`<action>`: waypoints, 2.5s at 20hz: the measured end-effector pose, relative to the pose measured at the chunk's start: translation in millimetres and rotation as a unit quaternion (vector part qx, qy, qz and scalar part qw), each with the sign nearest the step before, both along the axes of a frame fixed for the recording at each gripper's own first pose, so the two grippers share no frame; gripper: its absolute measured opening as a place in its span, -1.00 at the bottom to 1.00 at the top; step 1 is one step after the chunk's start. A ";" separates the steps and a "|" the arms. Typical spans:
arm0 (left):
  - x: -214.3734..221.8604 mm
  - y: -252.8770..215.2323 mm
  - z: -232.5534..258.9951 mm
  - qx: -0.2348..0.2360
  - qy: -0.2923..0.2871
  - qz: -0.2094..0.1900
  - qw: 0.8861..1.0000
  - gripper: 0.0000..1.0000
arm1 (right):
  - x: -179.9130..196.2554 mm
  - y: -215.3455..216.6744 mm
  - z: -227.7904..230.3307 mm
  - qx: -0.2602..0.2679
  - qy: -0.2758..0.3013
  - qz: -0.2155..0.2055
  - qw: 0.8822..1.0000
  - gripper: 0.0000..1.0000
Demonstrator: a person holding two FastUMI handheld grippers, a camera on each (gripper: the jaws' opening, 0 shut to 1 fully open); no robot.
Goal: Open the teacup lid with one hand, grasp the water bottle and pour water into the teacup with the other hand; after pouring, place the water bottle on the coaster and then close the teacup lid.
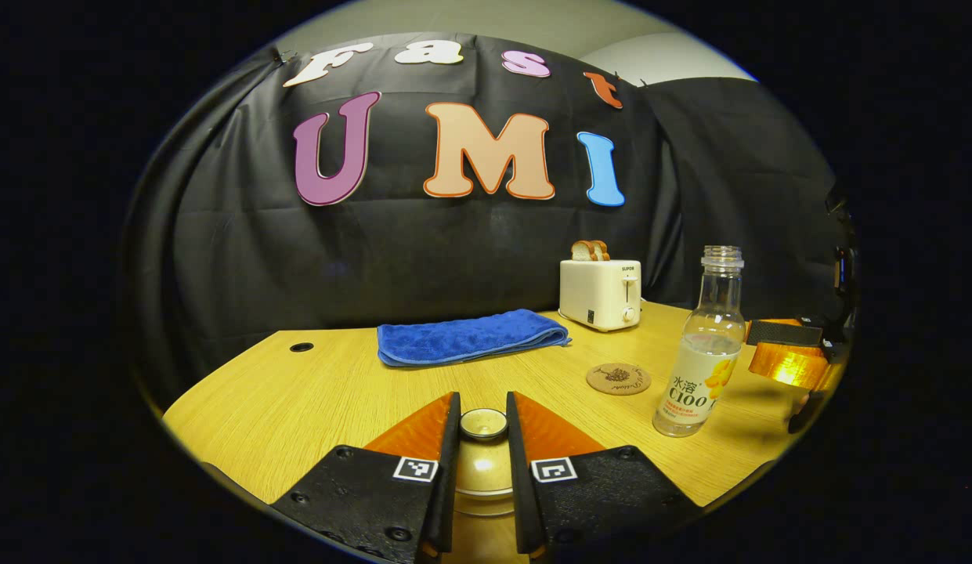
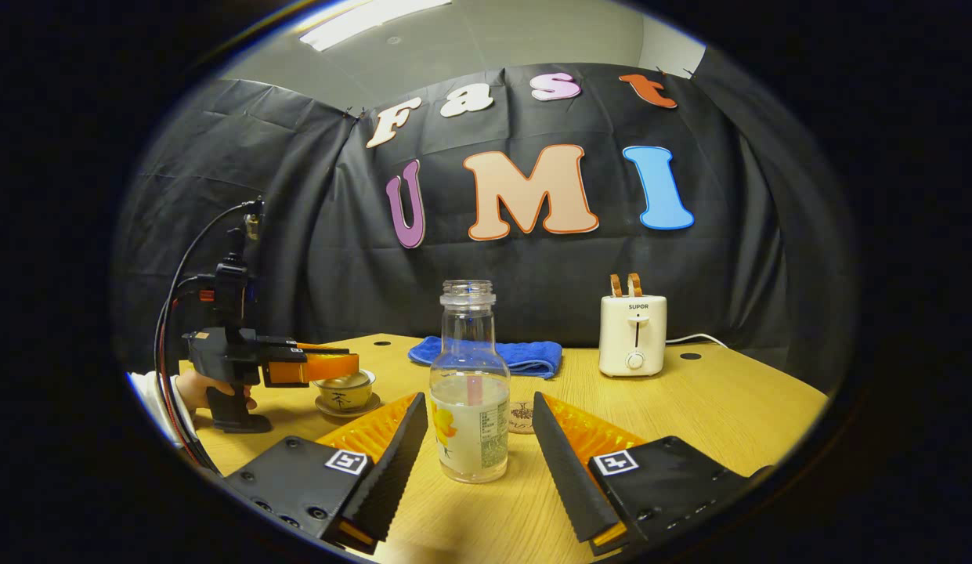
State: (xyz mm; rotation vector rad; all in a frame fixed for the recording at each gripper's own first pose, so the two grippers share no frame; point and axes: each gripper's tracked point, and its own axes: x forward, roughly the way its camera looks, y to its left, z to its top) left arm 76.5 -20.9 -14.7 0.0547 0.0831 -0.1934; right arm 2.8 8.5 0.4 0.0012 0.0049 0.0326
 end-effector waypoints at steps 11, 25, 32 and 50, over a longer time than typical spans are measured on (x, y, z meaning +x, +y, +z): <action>-11.8 10.5 11.1 -0.012 -0.032 0.014 0.999 -0.43 | 18.1 3.7 -12.4 -0.001 0.034 0.009 0.999 0.67; -33.7 64.7 16.8 -0.011 -0.047 0.081 0.996 -0.43 | 57.5 7.8 -39.7 -0.011 0.116 -0.013 0.993 0.76; -37.8 103.9 18.0 -0.010 -0.048 0.118 0.992 -0.43 | 63.5 9.4 -42.7 -0.027 0.127 -0.027 0.991 0.58; -39.2 134.9 18.3 -0.008 -0.049 0.155 0.987 -0.43 | 88.9 29.9 -11.8 -0.335 0.141 -0.023 0.931 0.58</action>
